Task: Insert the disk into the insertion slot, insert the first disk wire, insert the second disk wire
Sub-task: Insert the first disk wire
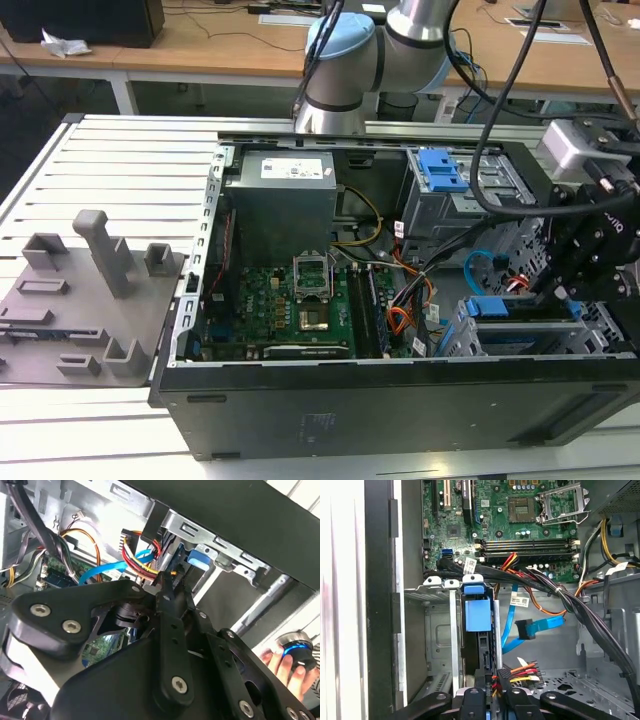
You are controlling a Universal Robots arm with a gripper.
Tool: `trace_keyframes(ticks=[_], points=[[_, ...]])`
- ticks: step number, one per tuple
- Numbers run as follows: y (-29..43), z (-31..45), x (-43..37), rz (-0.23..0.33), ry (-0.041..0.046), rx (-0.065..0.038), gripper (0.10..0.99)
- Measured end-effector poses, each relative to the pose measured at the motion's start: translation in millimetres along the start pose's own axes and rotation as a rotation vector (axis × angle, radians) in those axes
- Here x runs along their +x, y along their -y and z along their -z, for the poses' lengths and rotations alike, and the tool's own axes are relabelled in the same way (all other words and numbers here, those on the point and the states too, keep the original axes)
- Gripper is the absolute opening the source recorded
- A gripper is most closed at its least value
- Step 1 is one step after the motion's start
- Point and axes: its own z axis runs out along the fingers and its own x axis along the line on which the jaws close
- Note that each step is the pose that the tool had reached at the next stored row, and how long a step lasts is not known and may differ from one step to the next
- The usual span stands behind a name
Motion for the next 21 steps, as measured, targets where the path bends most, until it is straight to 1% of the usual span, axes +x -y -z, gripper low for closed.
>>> trace_keyframes(ticks=[2,3,7,8,10,21], points=[[-1.6,22.1,0.2,0.000,-0.0001,0.000,0.235],[-1.9,27.2,0.2,0.000,0.0000,0.000,0.235],[-2.0,27.7,0.2,0.000,0.0000,0.000,0.235],[-2.0,27.7,0.2,0.000,0.0001,0.000,0.220],[-2.0,27.9,0.2,0.000,0.0001,0.000,0.106],[-2.2,28.1,0.2,0.000,-0.0001,0.000,0.106]])
